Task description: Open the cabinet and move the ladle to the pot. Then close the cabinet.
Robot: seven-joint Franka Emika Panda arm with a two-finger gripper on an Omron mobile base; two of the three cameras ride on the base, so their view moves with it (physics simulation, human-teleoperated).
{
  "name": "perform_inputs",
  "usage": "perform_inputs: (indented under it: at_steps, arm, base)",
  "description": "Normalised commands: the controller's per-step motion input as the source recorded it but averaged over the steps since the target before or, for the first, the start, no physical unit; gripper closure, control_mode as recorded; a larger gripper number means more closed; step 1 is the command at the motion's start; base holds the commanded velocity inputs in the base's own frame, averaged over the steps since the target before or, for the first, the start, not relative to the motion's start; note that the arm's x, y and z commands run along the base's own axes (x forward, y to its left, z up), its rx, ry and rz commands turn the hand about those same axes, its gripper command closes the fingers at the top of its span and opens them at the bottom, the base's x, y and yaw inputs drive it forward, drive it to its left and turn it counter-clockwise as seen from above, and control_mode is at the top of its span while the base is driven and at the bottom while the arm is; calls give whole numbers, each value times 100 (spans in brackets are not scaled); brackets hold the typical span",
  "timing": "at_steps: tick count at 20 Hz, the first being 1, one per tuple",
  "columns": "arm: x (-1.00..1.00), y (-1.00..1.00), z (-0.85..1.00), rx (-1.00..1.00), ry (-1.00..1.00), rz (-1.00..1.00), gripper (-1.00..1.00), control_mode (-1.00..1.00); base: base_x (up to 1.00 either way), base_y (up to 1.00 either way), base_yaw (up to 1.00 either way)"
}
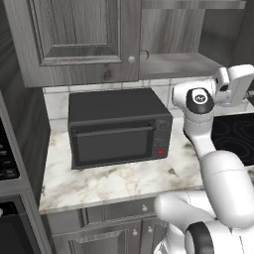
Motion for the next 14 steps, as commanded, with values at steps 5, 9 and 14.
perform_inputs:
  at_steps: [5,9,14]
  arm:
    - [1,58,13,24,-16,4,-100,-100]
    - [0,73,19,23,-20,8,-100,-100]
    - [10,66,20,24,-13,14,-100,-100]
  base:
    - [0,0,0]
    - [0,0,0]
    - [0,0,0]
